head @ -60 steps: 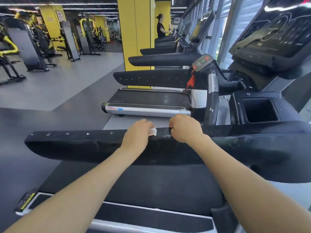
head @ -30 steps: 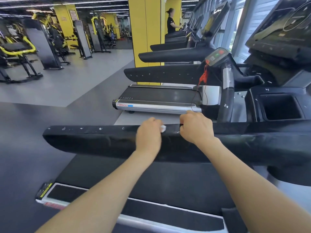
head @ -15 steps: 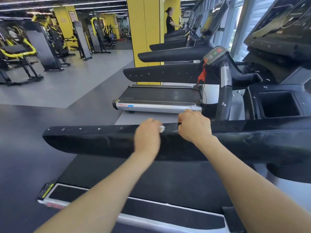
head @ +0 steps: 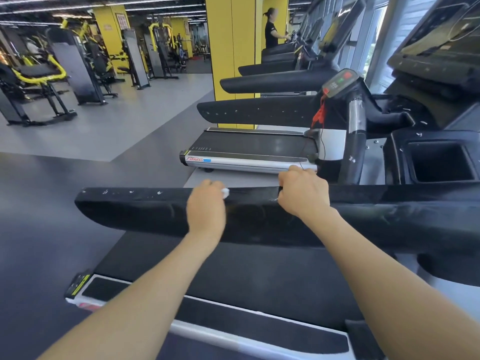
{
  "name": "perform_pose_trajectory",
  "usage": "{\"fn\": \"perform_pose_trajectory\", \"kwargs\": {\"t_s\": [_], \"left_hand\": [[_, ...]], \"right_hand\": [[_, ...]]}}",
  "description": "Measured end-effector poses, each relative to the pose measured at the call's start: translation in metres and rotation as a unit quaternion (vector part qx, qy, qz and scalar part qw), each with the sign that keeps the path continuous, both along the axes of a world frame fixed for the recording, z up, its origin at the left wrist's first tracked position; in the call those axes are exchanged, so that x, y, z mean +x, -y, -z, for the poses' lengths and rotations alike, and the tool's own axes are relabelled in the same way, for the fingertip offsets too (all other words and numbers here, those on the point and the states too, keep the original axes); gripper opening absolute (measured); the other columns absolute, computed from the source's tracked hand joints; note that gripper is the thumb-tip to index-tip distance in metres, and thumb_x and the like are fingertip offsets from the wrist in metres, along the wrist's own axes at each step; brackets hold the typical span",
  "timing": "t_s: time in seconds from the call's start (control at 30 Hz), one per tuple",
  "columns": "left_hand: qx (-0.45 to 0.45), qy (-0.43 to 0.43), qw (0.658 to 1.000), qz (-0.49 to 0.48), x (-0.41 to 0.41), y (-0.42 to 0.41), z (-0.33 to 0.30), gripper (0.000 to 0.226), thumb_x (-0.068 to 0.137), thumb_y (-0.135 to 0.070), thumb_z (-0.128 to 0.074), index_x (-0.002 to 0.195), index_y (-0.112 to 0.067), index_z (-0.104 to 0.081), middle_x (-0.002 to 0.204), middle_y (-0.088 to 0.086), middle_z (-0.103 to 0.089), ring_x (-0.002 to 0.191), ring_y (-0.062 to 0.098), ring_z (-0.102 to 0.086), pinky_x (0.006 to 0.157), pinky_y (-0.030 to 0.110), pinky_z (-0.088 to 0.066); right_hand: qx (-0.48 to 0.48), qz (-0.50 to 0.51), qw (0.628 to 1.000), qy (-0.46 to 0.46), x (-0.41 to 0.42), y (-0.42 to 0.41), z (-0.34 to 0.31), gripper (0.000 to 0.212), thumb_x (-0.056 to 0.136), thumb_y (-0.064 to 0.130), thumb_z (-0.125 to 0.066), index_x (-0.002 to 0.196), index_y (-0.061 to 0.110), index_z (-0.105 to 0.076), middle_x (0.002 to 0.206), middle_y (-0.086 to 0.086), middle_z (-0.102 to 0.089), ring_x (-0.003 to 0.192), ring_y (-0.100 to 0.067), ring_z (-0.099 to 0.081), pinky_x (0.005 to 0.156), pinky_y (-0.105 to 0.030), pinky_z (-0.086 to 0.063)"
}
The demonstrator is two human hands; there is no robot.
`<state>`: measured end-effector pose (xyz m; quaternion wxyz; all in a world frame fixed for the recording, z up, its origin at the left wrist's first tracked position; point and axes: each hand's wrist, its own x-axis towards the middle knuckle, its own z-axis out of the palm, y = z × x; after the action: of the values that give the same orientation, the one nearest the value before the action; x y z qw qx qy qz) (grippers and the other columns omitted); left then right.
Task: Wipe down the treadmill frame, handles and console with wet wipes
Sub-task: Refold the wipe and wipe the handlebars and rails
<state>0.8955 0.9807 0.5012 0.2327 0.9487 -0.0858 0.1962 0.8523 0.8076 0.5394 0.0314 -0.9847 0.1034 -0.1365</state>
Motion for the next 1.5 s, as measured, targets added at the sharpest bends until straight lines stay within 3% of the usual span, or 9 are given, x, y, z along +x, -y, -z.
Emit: {"fn": "perform_pose_trajectory", "kwargs": {"t_s": [0.17,0.37,0.53,0.7,0.93,1.1,1.23,1.4,1.5], "left_hand": [[-0.021,-0.003,0.995,0.093,-0.011,0.007,0.0,0.022,0.091,-0.003,-0.046,0.097,-0.01,-0.065,0.102,0.006,-0.057,0.09,0.026,-0.053,0.073,0.034,-0.04],[-0.003,-0.038,0.997,-0.071,0.034,-0.061,-0.009,0.021,0.09,-0.002,-0.044,0.09,-0.002,-0.065,0.093,0.015,-0.055,0.077,0.029,-0.047,0.064,0.034,-0.033],[0.013,-0.012,0.999,-0.039,0.016,-0.019,-0.006,0.021,0.081,0.004,-0.044,0.065,-0.01,-0.049,0.076,0.007,-0.042,0.07,0.028,-0.042,0.059,0.03,-0.025],[-0.016,-0.002,0.997,0.081,-0.004,0.005,-0.002,0.021,0.093,-0.007,-0.048,0.098,-0.012,-0.068,0.099,0.006,-0.057,0.093,0.028,-0.054,0.073,0.032,-0.038],[-0.003,-0.031,0.996,-0.083,0.03,-0.05,-0.007,0.019,0.086,0.001,-0.044,0.084,-0.001,-0.063,0.095,0.019,-0.054,0.082,0.032,-0.047,0.065,0.035,-0.032],[0.001,-0.015,1.0,-0.004,0.009,0.017,-0.009,0.014,0.086,-0.005,-0.046,0.079,-0.008,-0.058,0.092,0.012,-0.054,0.089,0.034,-0.053,0.066,0.035,-0.032],[0.004,-0.013,0.993,0.12,-0.006,0.049,-0.013,0.019,0.091,-0.009,-0.046,0.094,-0.01,-0.065,0.097,0.008,-0.054,0.091,0.028,-0.052,0.071,0.034,-0.037],[0.023,-0.055,0.998,0.007,0.026,-0.008,-0.022,0.017,0.085,-0.001,-0.049,0.087,-0.008,-0.064,0.092,0.012,-0.053,0.082,0.028,-0.049,0.066,0.031,-0.03],[-0.019,-0.052,0.998,0.008,0.01,0.021,-0.02,0.018,0.082,0.002,-0.047,0.083,-0.008,-0.061,0.093,0.012,-0.055,0.08,0.026,-0.046,0.066,0.03,-0.029]], "right_hand": [[-0.013,0.001,1.0,-0.004,0.0,-0.002,0.001,0.018,0.087,0.013,-0.048,0.102,0.016,-0.059,0.104,0.0,-0.051,0.1,-0.026,-0.047,0.064,-0.03,-0.034],[-0.011,0.003,1.0,-0.005,0.0,-0.002,0.0,0.018,0.087,0.012,-0.047,0.101,0.015,-0.059,0.106,-0.001,-0.051,0.098,-0.027,-0.048,0.064,-0.03,-0.034],[-0.015,0.003,1.0,-0.009,0.0,-0.003,0.001,0.019,0.088,0.012,-0.046,0.103,0.015,-0.058,0.107,-0.002,-0.051,0.098,-0.028,-0.047,0.064,-0.03,-0.035],[-0.02,0.004,1.0,-0.014,0.0,-0.003,0.001,0.018,0.088,0.012,-0.046,0.102,0.015,-0.057,0.107,-0.002,-0.051,0.098,-0.029,-0.047,0.064,-0.03,-0.033],[-0.006,0.001,1.0,-0.008,-0.003,-0.002,0.0,0.019,0.088,0.011,-0.047,0.103,0.013,-0.058,0.108,-0.003,-0.051,0.098,-0.029,-0.046,0.065,-0.032,-0.034],[-0.007,0.0,1.0,-0.009,-0.002,-0.002,0.002,0.022,0.089,0.012,-0.047,0.106,0.014,-0.059,0.109,-0.003,-0.051,0.1,-0.029,-0.046,0.064,-0.031,-0.034],[-0.007,-0.005,1.0,-0.01,-0.003,0.001,0.003,0.022,0.09,0.012,-0.046,0.107,0.015,-0.059,0.111,-0.003,-0.051,0.102,-0.029,-0.047,0.065,-0.032,-0.034],[0.0,-0.014,1.0,-0.007,-0.006,0.002,0.001,0.021,0.089,0.011,-0.046,0.105,0.014,-0.058,0.11,-0.003,-0.051,0.101,-0.028,-0.046,0.065,-0.031,-0.033],[0.0,-0.018,1.0,-0.011,-0.007,0.002,0.001,0.021,0.089,0.011,-0.046,0.106,0.014,-0.058,0.11,-0.003,-0.05,0.101,-0.028,-0.045,0.065,-0.032,-0.033]]}}
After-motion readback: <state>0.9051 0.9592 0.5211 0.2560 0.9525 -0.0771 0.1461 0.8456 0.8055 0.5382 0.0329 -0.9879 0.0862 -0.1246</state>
